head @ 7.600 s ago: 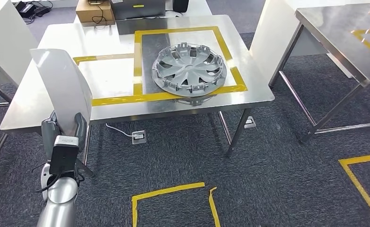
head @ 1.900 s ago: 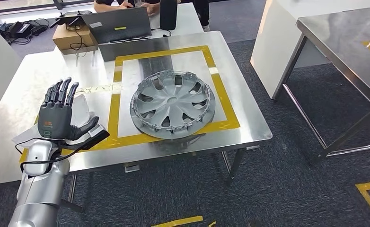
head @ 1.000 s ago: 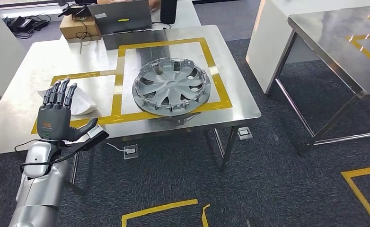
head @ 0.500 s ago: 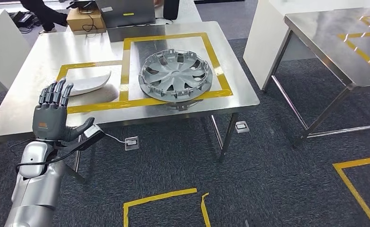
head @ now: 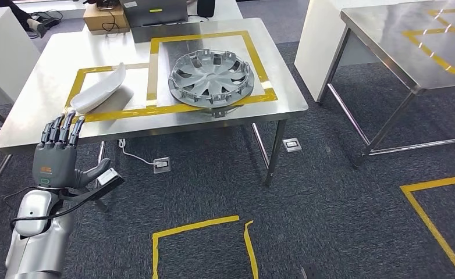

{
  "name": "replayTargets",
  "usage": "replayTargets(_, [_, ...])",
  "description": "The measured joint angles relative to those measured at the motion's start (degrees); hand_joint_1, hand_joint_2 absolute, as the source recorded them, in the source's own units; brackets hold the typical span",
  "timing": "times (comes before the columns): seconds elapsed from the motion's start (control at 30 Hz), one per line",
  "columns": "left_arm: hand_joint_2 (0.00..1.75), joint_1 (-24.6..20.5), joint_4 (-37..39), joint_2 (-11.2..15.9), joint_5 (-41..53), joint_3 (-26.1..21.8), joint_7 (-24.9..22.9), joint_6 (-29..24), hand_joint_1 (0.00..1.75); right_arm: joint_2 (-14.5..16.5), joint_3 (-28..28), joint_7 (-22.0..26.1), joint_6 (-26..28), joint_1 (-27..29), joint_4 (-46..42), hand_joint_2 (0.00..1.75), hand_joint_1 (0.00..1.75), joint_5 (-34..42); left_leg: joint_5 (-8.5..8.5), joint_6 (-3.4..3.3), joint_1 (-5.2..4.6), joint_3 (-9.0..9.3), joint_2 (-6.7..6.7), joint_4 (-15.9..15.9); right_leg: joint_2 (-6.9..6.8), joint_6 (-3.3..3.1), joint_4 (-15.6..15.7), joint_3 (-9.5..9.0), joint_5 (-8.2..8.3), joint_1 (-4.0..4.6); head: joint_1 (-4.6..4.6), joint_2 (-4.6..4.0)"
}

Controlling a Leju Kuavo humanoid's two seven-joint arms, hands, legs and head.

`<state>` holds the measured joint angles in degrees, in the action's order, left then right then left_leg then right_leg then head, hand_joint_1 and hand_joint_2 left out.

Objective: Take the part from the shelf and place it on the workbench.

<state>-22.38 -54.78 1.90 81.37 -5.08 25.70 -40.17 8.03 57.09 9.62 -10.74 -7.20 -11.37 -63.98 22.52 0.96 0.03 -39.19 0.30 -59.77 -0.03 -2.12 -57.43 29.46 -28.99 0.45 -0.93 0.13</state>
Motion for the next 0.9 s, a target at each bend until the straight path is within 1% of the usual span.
replayTargets(0.03, [0.00, 0.26, -0.15, 0.23, -0.13, -0.22, 0.08, 0.00, 0.00, -0.03, -0.19, -0.10, -0.04, -0.02, 0.00, 0.00, 0.00, -0.16, 2.48, 0.40, 0.10, -0.71, -0.14, -1.94, -0.12, -0.23, 0.22, 0.78, 0.83, -0.21, 0.04, 0.00])
replayTargets(0.07, [0.00, 0.38, -0.17, 0.42, -0.13, -0.39, 0.07, 0.00, 0.00, -0.06, -0.34, -0.16, -0.05, -0.05, 0.00, 0.00, 0.00, -0.28, 5.62, 0.83, 0.23, -1.54, -0.27, -4.98, -0.19, -0.35, 0.24, 1.64, 1.59, -0.26, 0.07, 0.00])
replayTargets(0.1, [0.00, 0.45, -0.14, 0.56, 0.05, -0.49, -0.03, 0.00, 0.00, -0.08, -0.45, -0.17, -0.07, -0.06, 0.00, 0.00, 0.00, -0.37, 8.33, 1.21, 0.39, -2.29, -0.28, -8.67, -0.27, -0.36, 0.20, 2.61, 2.33, -0.32, 0.10, 0.00])
replayTargets(0.13, [0.00, 0.58, -0.07, 0.66, 0.27, -0.54, -0.16, 0.00, 0.00, -0.09, -0.52, -0.21, -0.08, -0.07, 0.00, 0.00, 0.00, -0.40, 9.82, 1.53, 0.54, -2.72, -0.27, -12.14, -0.34, -0.24, 0.13, 3.54, 3.08, -0.39, 0.10, 0.00])
replayTargets(0.17, [0.00, 0.76, -0.01, 0.70, 0.53, -0.55, -0.28, 0.00, 0.00, -0.09, -0.58, -0.21, -0.08, -0.06, 0.00, 0.00, 0.00, -0.40, 9.91, 1.79, 0.71, -2.58, -0.27, -14.56, -0.42, -0.09, 0.03, 4.51, 3.82, -0.50, 0.10, 0.00])
replayTargets(0.2, [0.00, 0.97, 0.05, 0.73, 0.72, -0.56, -0.37, 0.00, 0.00, -0.09, -0.61, -0.18, -0.08, -0.05, 0.00, 0.00, 0.00, -0.40, 8.79, 2.02, 0.88, -1.65, -0.26, -15.26, -0.48, 0.12, -0.12, 5.48, 4.52, -0.64, 0.10, 0.00])
replayTargets(0.23, [0.00, 1.15, 0.09, 0.75, 0.80, -0.56, -0.44, 0.00, 0.00, -0.10, -0.63, -0.09, -0.08, -0.04, 0.00, 0.00, 0.00, -0.40, 7.19, 2.24, 1.10, 0.36, -0.26, -13.87, -0.52, 0.41, -0.33, 6.44, 5.18, -0.81, 0.11, 0.00])
replayTargets(0.27, [0.00, 1.28, 0.04, 0.76, 0.86, -0.56, -0.48, 0.00, 0.00, -0.14, -0.63, 0.01, -0.10, -0.06, -0.01, 0.00, 0.00, -0.39, 6.36, 2.48, 1.37, 3.27, -0.28, -10.57, -0.54, 0.76, -0.64, 7.33, 5.76, -0.93, 0.11, 0.00])
replayTargets(0.3, [0.00, 1.38, -0.08, 0.73, 0.93, -0.56, -0.50, 0.00, 0.00, -0.23, -0.64, 0.11, -0.14, -0.06, -0.03, 0.00, 0.00, -0.39, 6.67, 2.58, 1.41, 6.59, -0.35, -6.27, -0.55, 1.17, -0.98, 8.11, 6.28, -0.99, 0.16, 0.00])
replayTargets(0.33, [0.00, 1.52, -0.26, 0.68, 0.99, -0.56, -0.56, 0.00, 0.00, -0.33, -0.65, 0.18, -0.21, -0.06, -0.05, 0.00, 0.00, -0.39, 7.46, 2.30, 1.38, 9.07, -0.42, -2.65, -0.54, 1.61, -1.21, 8.61, 6.77, -0.99, 0.12, 0.00])
replayTargets(0.37, [0.00, 1.70, -0.45, 0.63, 1.11, -0.56, -0.63, 0.00, 0.00, -0.43, -0.66, 0.22, -0.29, -0.03, -0.07, 0.00, 0.00, -0.37, 8.46, 1.82, 1.26, 10.51, -0.46, -0.21, -0.52, 2.02, -1.33, 8.88, 7.28, -0.94, 0.13, 0.00])
replayTargets(0.4, [0.00, 1.95, -0.61, 0.57, 1.32, -0.56, -0.74, 0.00, 0.00, -0.49, -0.67, 0.27, -0.35, 0.07, -0.09, 0.00, 0.00, -0.33, 8.87, 1.10, 0.96, 10.86, -0.48, 0.78, -0.49, 2.40, -1.22, 9.04, 7.82, -0.97, 0.13, 0.00])
replayTargets(0.43, [0.00, 2.23, -0.68, 0.51, 1.54, -0.56, -0.90, 0.00, 0.00, -0.51, -0.68, 0.34, -0.39, 0.24, -0.09, 0.00, 0.00, -0.29, 8.50, 0.28, 0.85, 10.31, -0.40, 0.72, -0.47, 2.80, -0.99, 9.08, 8.42, -1.05, 0.12, 0.00])
replayTargets(0.47, [0.00, 2.39, -0.69, 0.42, 1.81, -0.56, -1.08, 0.00, 0.00, -0.52, -0.67, 0.45, -0.40, 0.46, -0.08, 0.00, 0.00, -0.22, 8.01, -0.39, 0.80, 9.86, -0.26, 0.76, -0.43, 3.16, -1.01, 9.28, 8.48, -1.20, 0.16, 0.00])
replayTargets(0.5, [0.00, 2.48, -0.70, 0.26, 2.08, -0.56, -1.28, 0.00, 0.00, -0.52, -0.67, 0.59, -0.42, 0.72, -0.08, 0.00, 0.00, -0.11, 7.38, -1.01, 0.78, 9.34, -0.17, 0.80, -0.39, 3.49, -1.56, 9.63, 7.55, -1.34, 0.14, 0.00])
replayTargets(0.53, [0.00, 2.50, -0.70, 0.11, 2.26, -0.56, -1.49, 0.00, 0.00, -0.53, -0.66, 0.73, -0.43, 0.96, -0.08, 0.00, 0.00, 0.01, 6.65, -1.54, 0.83, 8.68, -0.09, 0.86, -0.33, 3.74, -3.12, 10.24, 5.45, -1.38, 0.10, 0.00])
replayTargets(0.57, [0.00, 2.47, -0.70, -0.01, 2.39, -0.56, -1.68, 0.00, 0.00, -0.52, -0.66, 0.84, -0.44, 1.10, -0.07, 0.00, 0.00, 0.14, 5.92, -1.89, 0.82, 7.92, -0.05, 0.87, -0.26, 3.86, -5.83, 11.09, 2.36, -1.38, 0.03, 0.00])
replayTargets(0.6, [0.00, 2.46, -0.67, -0.10, 2.43, -0.56, -1.80, 0.00, 0.00, -0.52, -0.66, 0.92, -0.45, 1.18, -0.06, 0.00, 0.00, 0.25, 5.13, -2.10, 0.73, 7.01, -0.07, 0.86, -0.19, 3.90, -9.43, 12.01, -0.82, -1.33, -0.02, 0.00])
replayTargets(0.63, [0.00, 2.43, -0.55, -0.12, 2.26, -0.56, -1.87, 0.00, 0.00, -0.52, -0.66, 1.02, -0.45, 1.19, -0.05, 0.00, 0.00, 0.31, 4.37, -2.24, 0.60, 5.99, -0.06, 0.82, -0.13, 3.86, -13.09, 12.70, -3.12, -1.27, -0.06, 0.00])
replayTargets(0.67, [0.00, 2.36, -0.23, -0.14, 1.91, -0.56, -1.97, 0.00, 0.00, -0.52, -0.66, 1.11, -0.45, 1.18, -0.04, 0.00, 0.00, 0.32, 3.61, -2.30, 0.44, 4.96, -0.05, 0.77, -0.10, 3.71, -15.84, 12.79, -3.93, -1.19, -0.08, 0.00])
replayTargets(0.7, [0.00, 2.28, 0.21, -0.15, 1.50, -0.55, -2.14, 0.00, 0.00, -0.54, -0.66, 1.21, -0.43, 1.19, -0.04, 0.00, 0.00, 0.32, 2.90, -2.31, 0.30, 4.00, -0.03, 0.72, -0.08, 3.47, -17.00, 12.05, -3.37, -1.06, -0.08, 0.00])
replayTargets(0.73, [0.00, 2.20, 0.66, -0.14, 1.11, -0.54, -2.38, 0.00, 0.00, -0.55, -0.66, 1.30, -0.41, 1.19, -0.04, 0.00, 0.00, 0.30, 2.26, -2.26, 0.18, 3.17, -0.01, 0.67, -0.05, 3.10, -16.11, 10.28, -1.95, -0.84, -0.09, 0.00])
replayTargets(0.77, [0.00, 2.10, 1.05, -0.14, 0.89, -0.51, -2.69, 0.00, 0.00, -0.57, -0.66, 1.36, -0.38, 1.16, -0.05, 0.00, 0.00, 0.28, 1.65, -2.20, 0.09, 2.47, 0.01, 0.64, -0.03, 2.60, -13.47, 7.60, -0.56, -0.53, -0.10, 0.00])
replayTargets(0.8, [0.00, 2.00, 1.25, -0.17, 0.92, -0.45, -3.01, 0.00, 0.00, -0.68, -0.66, 1.40, -0.34, 1.07, -0.08, 0.00, 0.00, 0.28, 1.12, -2.07, -0.04, 1.91, 0.06, 0.61, -0.04, 1.94, -9.53, 4.45, -0.23, -0.17, -0.10, 0.00])
replayTargets(0.83, [0.00, 1.81, 1.38, -0.20, 1.10, -0.39, -3.34, 0.00, 0.00, -0.76, -0.66, 1.46, -0.32, 0.93, -0.11, 0.00, 0.00, 0.31, 0.59, -1.88, -0.10, 1.50, 0.14, 0.60, -0.05, 1.41, -5.57, 1.68, -0.59, 0.13, -0.09, 0.00])
replayTargets(0.87, [0.00, 1.51, 1.54, -0.25, 1.36, -0.29, -3.65, 0.00, 0.00, -0.84, -0.66, 1.50, -0.30, 0.80, -0.14, 0.00, 0.00, 0.41, 0.05, -1.64, -0.09, 1.23, 0.24, 0.65, -0.04, 1.01, -2.61, -0.15, -1.21, 0.41, -0.11, 0.00])
replayTargets(0.9, [0.00, 1.11, 1.86, -0.32, 1.66, -0.12, -3.98, 0.00, 0.00, -0.91, -0.66, 1.55, -0.26, 0.72, -0.16, 0.00, 0.00, 0.56, -0.52, -1.32, -0.02, 1.08, 0.34, 0.78, -0.05, 0.72, -0.82, -0.99, -1.77, 0.60, -0.16, 0.00])
